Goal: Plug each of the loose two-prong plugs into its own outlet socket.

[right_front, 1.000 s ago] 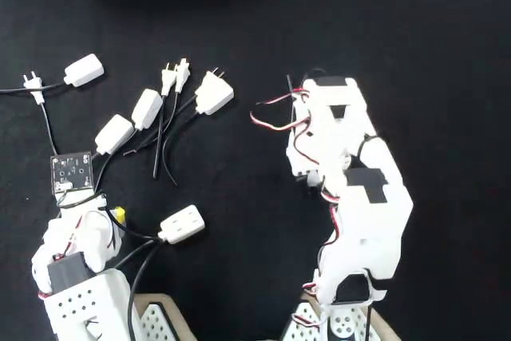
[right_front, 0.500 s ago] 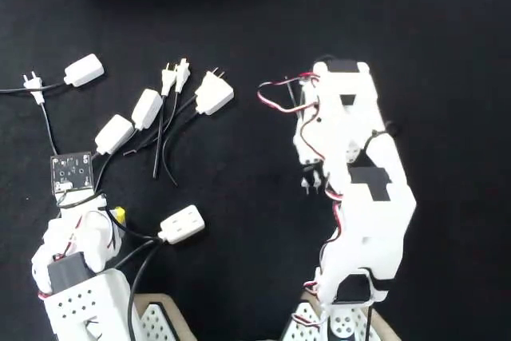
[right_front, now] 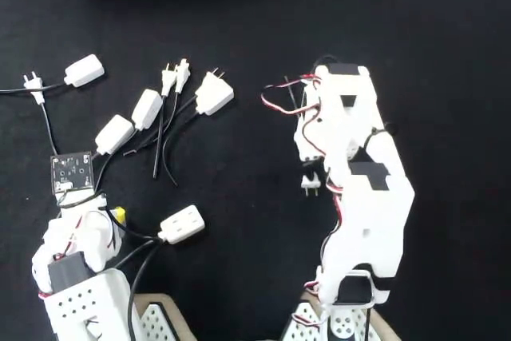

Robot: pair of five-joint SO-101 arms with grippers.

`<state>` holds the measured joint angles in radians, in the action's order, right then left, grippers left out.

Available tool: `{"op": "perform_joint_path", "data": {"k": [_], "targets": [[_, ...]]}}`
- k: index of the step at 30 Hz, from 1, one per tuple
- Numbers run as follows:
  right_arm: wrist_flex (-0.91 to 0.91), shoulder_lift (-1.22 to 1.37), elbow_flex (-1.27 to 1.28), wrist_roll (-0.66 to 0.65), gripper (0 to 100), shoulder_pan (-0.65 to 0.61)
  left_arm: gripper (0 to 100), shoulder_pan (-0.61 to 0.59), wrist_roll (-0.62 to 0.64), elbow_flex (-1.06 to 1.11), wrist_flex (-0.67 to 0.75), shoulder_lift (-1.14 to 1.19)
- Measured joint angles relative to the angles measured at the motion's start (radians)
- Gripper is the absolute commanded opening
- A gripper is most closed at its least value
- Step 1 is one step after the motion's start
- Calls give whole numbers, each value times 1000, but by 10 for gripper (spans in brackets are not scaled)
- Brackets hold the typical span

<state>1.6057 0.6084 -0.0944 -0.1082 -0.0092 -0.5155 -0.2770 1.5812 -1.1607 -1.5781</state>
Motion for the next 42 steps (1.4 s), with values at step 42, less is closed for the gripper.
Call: {"op": "perform_joint_path", "data": {"k": [42], "targets": [[63, 3, 25, 110, 32, -157, 234, 0, 0, 0, 0, 0]]}}
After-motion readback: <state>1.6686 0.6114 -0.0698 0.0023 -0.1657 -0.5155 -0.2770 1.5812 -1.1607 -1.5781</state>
